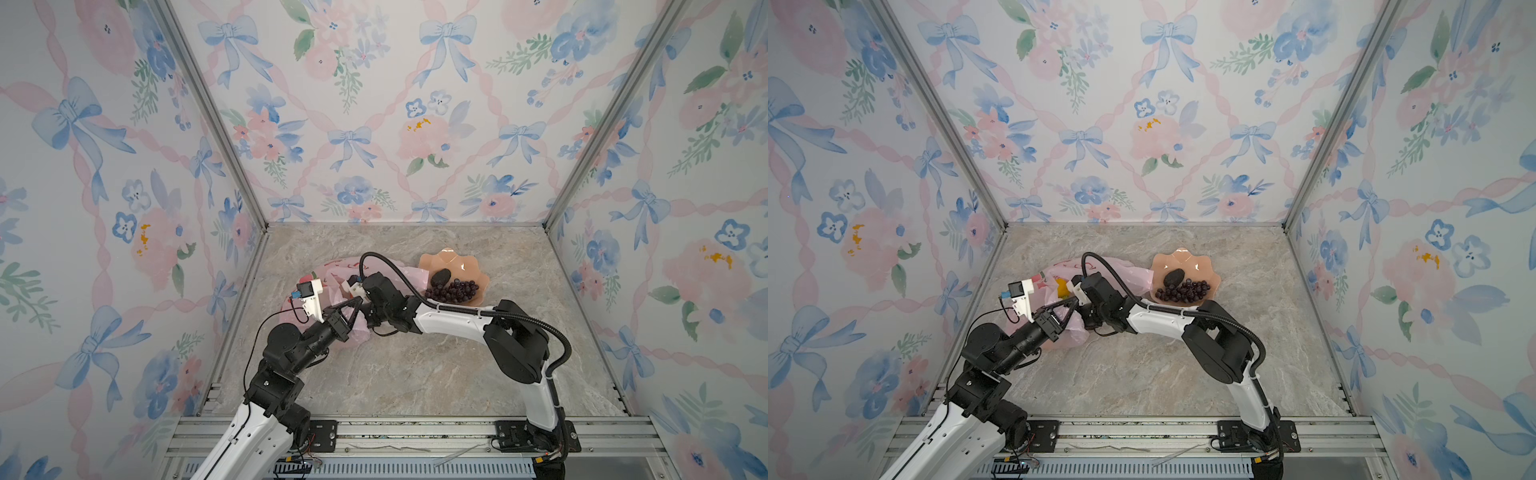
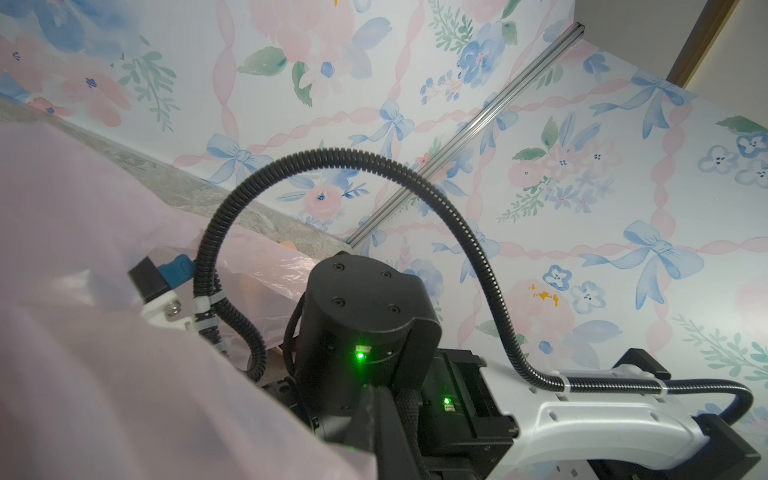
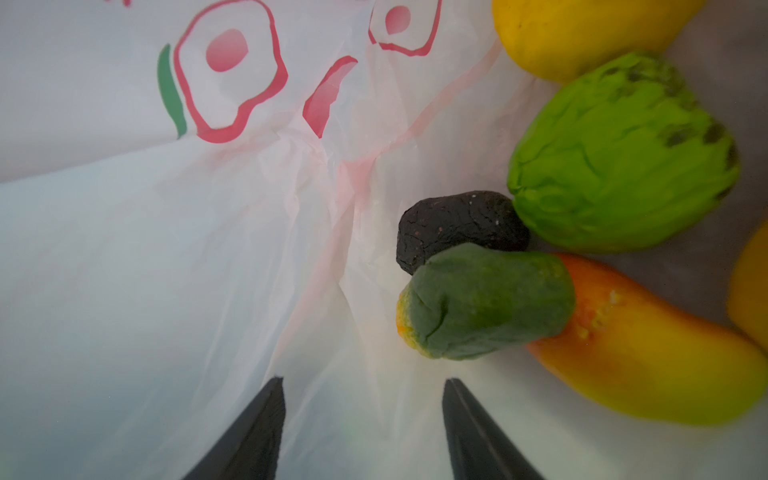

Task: Place the fruits into the plastic bag
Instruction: Place the fruit in the plastic bag.

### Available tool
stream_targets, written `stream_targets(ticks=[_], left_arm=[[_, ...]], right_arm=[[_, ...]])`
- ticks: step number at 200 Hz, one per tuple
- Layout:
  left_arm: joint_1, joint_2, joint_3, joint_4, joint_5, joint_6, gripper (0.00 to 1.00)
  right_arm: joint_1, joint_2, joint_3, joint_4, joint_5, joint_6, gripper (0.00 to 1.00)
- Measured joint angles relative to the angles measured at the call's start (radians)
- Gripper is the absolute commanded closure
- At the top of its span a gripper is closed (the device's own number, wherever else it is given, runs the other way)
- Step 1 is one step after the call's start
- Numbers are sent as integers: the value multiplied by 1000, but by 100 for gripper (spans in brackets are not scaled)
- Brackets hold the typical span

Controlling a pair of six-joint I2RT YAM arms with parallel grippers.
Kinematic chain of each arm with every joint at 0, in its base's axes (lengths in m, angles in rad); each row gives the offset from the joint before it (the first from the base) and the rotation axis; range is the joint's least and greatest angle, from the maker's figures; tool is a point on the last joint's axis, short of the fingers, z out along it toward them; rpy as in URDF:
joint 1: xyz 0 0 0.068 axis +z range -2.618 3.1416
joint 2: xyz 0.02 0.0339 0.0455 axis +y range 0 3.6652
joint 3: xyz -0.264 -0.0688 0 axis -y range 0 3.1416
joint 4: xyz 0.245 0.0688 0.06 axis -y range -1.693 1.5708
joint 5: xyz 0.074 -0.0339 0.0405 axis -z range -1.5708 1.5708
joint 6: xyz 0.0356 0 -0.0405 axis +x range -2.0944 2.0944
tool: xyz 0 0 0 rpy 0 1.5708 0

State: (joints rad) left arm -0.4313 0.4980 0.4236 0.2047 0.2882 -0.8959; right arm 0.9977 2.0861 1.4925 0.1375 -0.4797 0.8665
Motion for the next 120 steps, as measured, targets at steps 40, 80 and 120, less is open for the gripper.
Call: stream_targets(ticks=[40, 80, 120], left_arm=[[0, 0, 0, 0, 0, 0, 100], [0, 0, 0, 0, 0, 0, 100], [0, 0, 0, 0, 0, 0, 100]], right_arm=[[0, 0, 0, 0, 0, -3, 37], [-2, -2, 0, -28, 11, -31, 37], [-3, -67, -4, -159, 72, -123, 36]])
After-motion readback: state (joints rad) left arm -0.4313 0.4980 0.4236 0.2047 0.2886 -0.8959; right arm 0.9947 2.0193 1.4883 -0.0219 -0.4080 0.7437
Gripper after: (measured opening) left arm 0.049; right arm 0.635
